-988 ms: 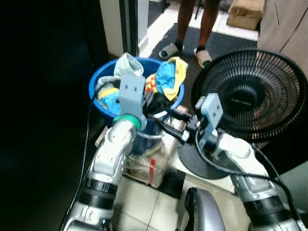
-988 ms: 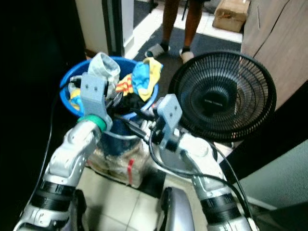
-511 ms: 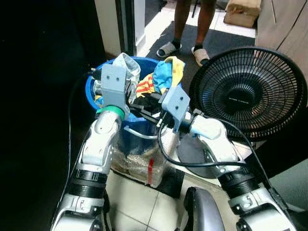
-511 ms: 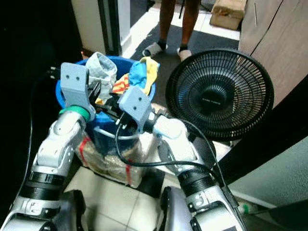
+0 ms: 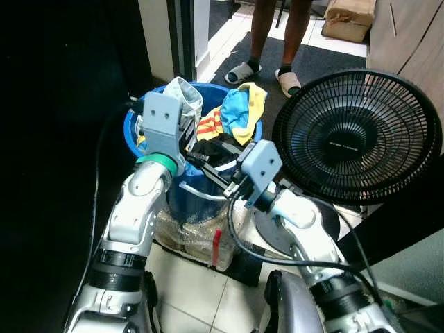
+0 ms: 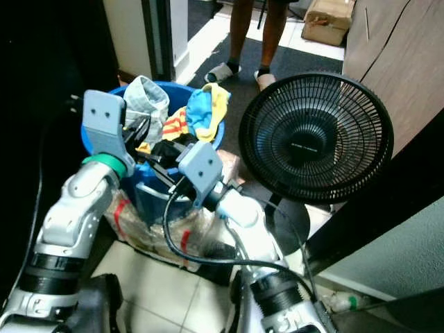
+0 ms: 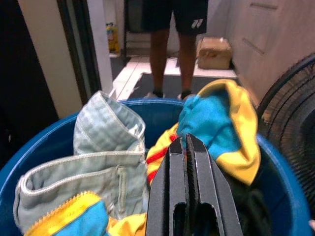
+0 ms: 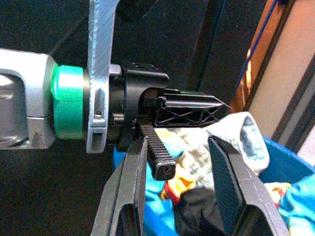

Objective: Clothes washing

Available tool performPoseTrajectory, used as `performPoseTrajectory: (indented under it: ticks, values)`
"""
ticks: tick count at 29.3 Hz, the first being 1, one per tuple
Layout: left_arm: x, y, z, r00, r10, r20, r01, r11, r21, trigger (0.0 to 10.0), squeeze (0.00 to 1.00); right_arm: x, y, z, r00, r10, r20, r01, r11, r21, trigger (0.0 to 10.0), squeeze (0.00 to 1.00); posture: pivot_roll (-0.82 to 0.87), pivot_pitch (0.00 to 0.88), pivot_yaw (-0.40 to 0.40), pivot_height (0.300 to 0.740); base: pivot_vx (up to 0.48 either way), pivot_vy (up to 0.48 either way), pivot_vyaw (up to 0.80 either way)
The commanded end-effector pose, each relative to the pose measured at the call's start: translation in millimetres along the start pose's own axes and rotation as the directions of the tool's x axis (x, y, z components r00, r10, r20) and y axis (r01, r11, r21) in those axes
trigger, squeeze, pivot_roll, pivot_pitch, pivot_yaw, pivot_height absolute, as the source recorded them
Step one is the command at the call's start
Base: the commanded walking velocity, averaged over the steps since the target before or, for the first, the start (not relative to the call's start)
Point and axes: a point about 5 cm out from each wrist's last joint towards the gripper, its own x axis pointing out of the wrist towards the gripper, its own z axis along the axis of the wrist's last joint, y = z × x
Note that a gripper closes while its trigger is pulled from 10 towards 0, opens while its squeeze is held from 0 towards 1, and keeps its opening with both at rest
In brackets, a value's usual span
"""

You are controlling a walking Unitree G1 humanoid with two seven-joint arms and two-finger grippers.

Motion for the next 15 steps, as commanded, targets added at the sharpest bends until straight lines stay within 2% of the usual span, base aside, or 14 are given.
performPoseTrajectory:
  ticks: [1, 2, 4, 6, 8, 10, 11, 12, 13, 14, 15]
  values:
    - [-16.5, 18.3, -12, 0.998, 0.05, -0.033, -0.051, 0.999, -0.005, 10.0, 0.0, -73.7, -92.4, -14, 0.791, -0.601, -0.116, 0.61, 0.79, 0.063, 10.0, 0.0, 0.1, 0.128, 0.001, 0.491, 0.0, 0.0, 0.0]
    - [-15.8, 19.2, -13, 0.996, 0.083, -0.031, -0.083, 0.997, -0.008, 10.0, 0.0, -79.4, -93.3, -12, 0.781, -0.615, -0.112, 0.624, 0.775, 0.096, 10.0, 0.0, 0.1, 0.128, 0.001, 0.491, 0.0, 0.0, 0.0]
    - [-10.3, 18.8, -14, 0.989, 0.144, -0.018, -0.143, 0.99, 0.016, 10.0, 0.0, -79.1, -63.3, -7, 0.895, -0.431, -0.117, 0.445, 0.881, 0.161, 10.0, 0.0, 0.09, 0.122, 0.006, 0.491, 0.0, 0.0, 0.0]
    - [-10.3, 18.8, -14, 0.989, 0.144, -0.018, -0.143, 0.99, 0.016, 10.0, 0.0, -79.1, -63.3, -7, 0.895, -0.431, -0.117, 0.445, 0.881, 0.161, 10.0, 0.0, 0.09, 0.122, 0.006, 0.491, 0.0, 0.0, 0.0]
    - [-4.8, 4.2, -18, 0.996, 0.089, -0.024, -0.088, 0.995, 0.035, 10.0, 0.0, -72.1, -26.7, -5, 0.967, -0.226, -0.119, 0.246, 0.949, 0.198, 10.0, 0.0, 0.08, 0.117, 0.014, 0.491, 0.0, 0.0, 0.0]
    - [-4.8, 4.2, -18, 0.996, 0.089, -0.024, -0.088, 0.995, 0.035, 10.0, 0.0, -72.1, -26.7, -5, 0.967, -0.226, -0.119, 0.246, 0.949, 0.198, 10.0, 0.0, 0.08, 0.117, 0.014, 0.491, 0.0, 0.0, 0.0]
    - [-3.1, -20.0, -28, 0.998, -0.021, -0.065, 0.024, 0.999, 0.046, 10.0, 0.0, -61.3, -3.0, -4, 0.984, -0.144, -0.106, 0.164, 0.961, 0.223, 10.0, 0.0, 0.08, 0.112, 0.02, 0.491, 0.0, 0.0, 0.0]
    - [-3.1, -20.0, -28, 0.998, -0.021, -0.065, 0.024, 0.999, 0.046, 10.0, 0.0, -61.3, -3.0, -4, 0.984, -0.144, -0.106, 0.164, 0.961, 0.223, 10.0, 0.0, 0.08, 0.112, 0.02, 0.491, 0.0, 0.0, 0.0]
    - [-4.1, -30.7, -34, 0.995, -0.06, -0.085, 0.063, 0.997, 0.038, 10.0, 0.0, -55.8, 5.0, -3, 0.987, -0.127, -0.094, 0.146, 0.961, 0.236, 10.0, 0.0, 0.07, 0.11, 0.025, 0.491, 0.0, 0.0, 0.0]
    - [-4.1, -30.7, -34, 0.995, -0.06, -0.085, 0.063, 0.997, 0.038, 10.0, 0.0, -55.8, 5.0, -3, 0.987, -0.127, -0.094, 0.146, 0.961, 0.236, 10.0, 0.0, 0.07, 0.11, 0.025, 0.491, 0.0, 0.0, 0.0]
    - [-6.0, -43.2, -39, 0.99, -0.096, -0.1, 0.098, 0.995, 0.015, 10.0, 0.0, -50.1, 12.6, -2, 0.99, -0.11, -0.082, 0.128, 0.959, 0.253, 10.0, 0.0, 0.06, 0.109, 0.027, 0.491, 0.0, 0.0, 0.0]
